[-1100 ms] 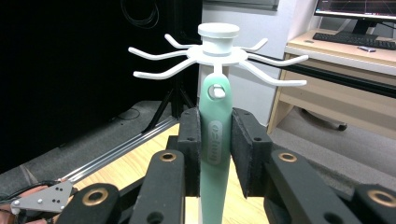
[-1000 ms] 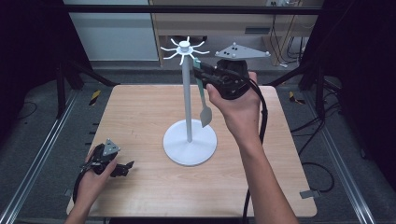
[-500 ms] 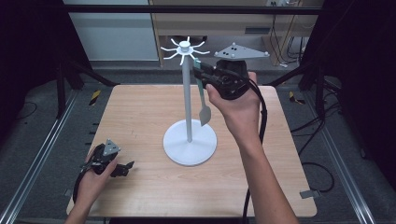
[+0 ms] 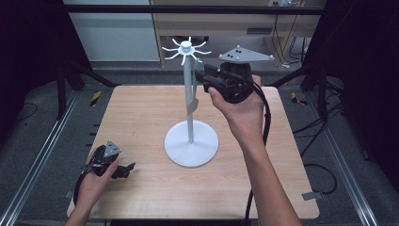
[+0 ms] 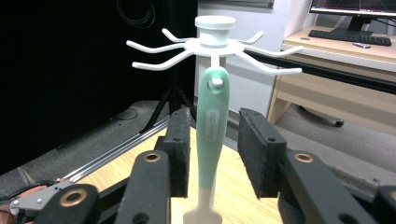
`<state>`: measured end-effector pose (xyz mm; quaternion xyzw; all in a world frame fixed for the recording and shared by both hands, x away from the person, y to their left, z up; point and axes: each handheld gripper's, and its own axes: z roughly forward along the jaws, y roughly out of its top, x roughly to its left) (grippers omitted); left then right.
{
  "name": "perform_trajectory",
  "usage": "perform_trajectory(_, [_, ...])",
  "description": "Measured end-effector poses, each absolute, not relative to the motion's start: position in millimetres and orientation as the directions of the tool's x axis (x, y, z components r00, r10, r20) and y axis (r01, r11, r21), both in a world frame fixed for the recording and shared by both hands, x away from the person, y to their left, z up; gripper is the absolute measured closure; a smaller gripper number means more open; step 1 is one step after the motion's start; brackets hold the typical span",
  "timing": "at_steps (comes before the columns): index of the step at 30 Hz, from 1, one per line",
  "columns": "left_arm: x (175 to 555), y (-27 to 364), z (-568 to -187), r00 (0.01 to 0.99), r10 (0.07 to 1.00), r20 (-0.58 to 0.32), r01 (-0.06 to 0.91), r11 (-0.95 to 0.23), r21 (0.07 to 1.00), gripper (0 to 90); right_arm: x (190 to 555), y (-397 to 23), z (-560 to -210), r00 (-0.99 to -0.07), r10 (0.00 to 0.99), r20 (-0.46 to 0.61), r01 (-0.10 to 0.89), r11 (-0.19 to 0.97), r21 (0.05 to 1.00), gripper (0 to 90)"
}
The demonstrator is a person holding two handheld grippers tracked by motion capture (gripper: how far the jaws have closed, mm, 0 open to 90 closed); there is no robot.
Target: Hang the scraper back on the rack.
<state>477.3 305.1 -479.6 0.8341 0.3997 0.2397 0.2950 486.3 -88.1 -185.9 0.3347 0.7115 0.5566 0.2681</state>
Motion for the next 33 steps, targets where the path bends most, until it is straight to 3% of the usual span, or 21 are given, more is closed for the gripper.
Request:
perform_trajectory(6, [477,305,-479,0.565,0.808,0.164,0.526,-0.506,0.683,4.0,484,-97,-192,-0.602,0.798,-0.008,0.185,0.149,0.971,56.9])
perform_trajectory(23, [477,305,-479,0.567,0.807,0.167,0.528,-0.511,0.678,4.0,478,-142,-238,-0.519,0.855,-0.001,0.249,0.152,0.957,25.9])
perform_trajectory(33, [477,305,-479,0.566,0.807,0.170,0.528,-0.514,0.676,4.0,467,-162,-290,-0.505,0.863,-0.008,0.241,0.150,0.959,11.8])
